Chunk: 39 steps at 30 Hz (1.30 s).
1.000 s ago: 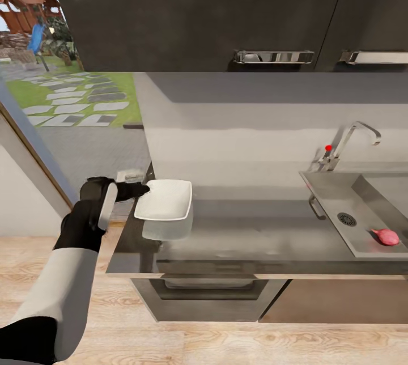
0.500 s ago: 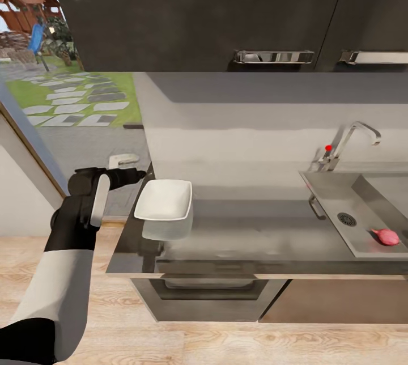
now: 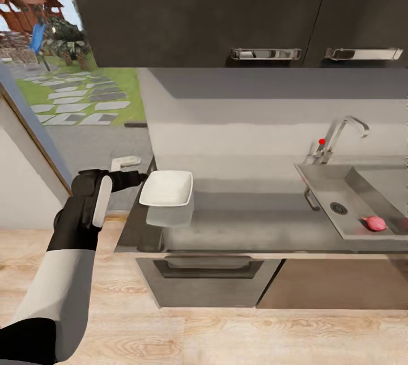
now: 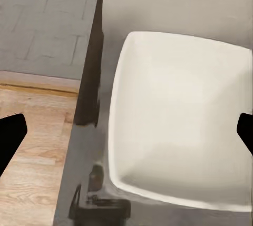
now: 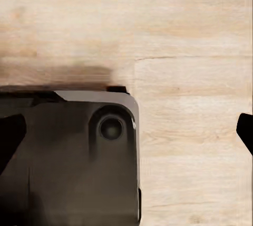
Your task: In the kitchen, take the Vidalia onion out of the sink, dice it on the chopping board with the paring knife, put the diced onion into the bowl on the countertop, then place both the paring knife and the chopping board into the sink.
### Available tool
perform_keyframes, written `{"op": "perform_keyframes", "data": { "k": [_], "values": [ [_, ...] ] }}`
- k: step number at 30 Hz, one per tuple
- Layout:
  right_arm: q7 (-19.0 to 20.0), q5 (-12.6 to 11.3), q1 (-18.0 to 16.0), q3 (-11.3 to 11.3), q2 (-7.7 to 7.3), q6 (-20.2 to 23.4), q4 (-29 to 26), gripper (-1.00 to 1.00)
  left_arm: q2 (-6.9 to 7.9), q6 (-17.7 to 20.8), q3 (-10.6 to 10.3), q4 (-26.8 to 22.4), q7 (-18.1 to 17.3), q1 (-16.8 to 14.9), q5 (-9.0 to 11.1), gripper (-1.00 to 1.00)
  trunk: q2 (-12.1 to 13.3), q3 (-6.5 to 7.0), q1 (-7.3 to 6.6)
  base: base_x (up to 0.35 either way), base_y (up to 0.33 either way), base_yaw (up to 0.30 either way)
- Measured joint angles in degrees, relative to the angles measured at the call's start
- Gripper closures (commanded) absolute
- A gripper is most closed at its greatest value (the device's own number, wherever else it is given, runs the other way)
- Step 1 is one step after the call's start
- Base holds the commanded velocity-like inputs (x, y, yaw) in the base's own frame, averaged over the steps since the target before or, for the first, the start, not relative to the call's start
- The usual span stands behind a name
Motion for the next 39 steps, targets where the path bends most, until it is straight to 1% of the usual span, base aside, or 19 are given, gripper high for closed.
{"op": "perform_keyframes", "data": {
  "k": [2,6,10,23,31,33,36,39],
  "values": [
    [0.0,-0.08,0.01,0.04,0.15,0.08,5.73,-1.0,-0.01,0.0,0.0,0.26,0.0,0.0,-0.01,-1.0,0.01,0.0,0.0,-0.32,0.0,0.0],
    [-0.01,-0.14,0.04,0.06,0.28,0.17,13.26,-1.0,0.0,0.0,0.0,0.3,0.0,0.01,0.0,-1.0,0.0,0.0,0.0,-0.323,0.0,0.0],
    [0.01,-0.08,0.03,0.01,0.22,0.07,15.93,-1.0,-0.02,0.0,0.0,0.39,0.0,0.01,-0.04,-1.0,0.01,0.01,0.0,-0.324,0.0,0.0],
    [0.0,-0.12,-0.01,0.0,0.19,-0.01,16.73,-1.0,-0.31,-0.08,-0.17,0.64,0.0,0.01,-0.03,-1.0,0.01,0.01,0.0,-0.324,0.0,0.0],
    [0.0,-0.07,0.0,-0.12,0.14,-0.05,16.69,-1.0,-1.05,-0.1,-0.31,0.77,0.0,0.01,-0.09,-1.0,0.01,0.01,0.0,-0.324,0.0,0.0],
    [0.0,-0.07,-0.02,-0.09,0.13,-0.05,16.69,-1.0,-1.43,-0.14,-0.33,0.85,0.0,0.01,-0.08,-1.0,0.01,0.01,0.0,-0.324,0.0,0.0],
    [0.0,-0.07,-0.02,-0.07,0.18,-0.03,16.72,-1.0,-1.94,-0.22,-0.36,1.61,0.0,0.01,-0.11,-1.0,0.02,0.01,0.0,-0.324,0.0,0.0],
    [0.0,-0.07,-0.01,-0.07,0.2,-0.02,16.75,-1.0,-2.12,-0.28,-0.43,2.18,0.0,0.01,-0.12,-1.0,0.01,0.01,0.0,-0.324,0.0,0.0]
  ]
}}
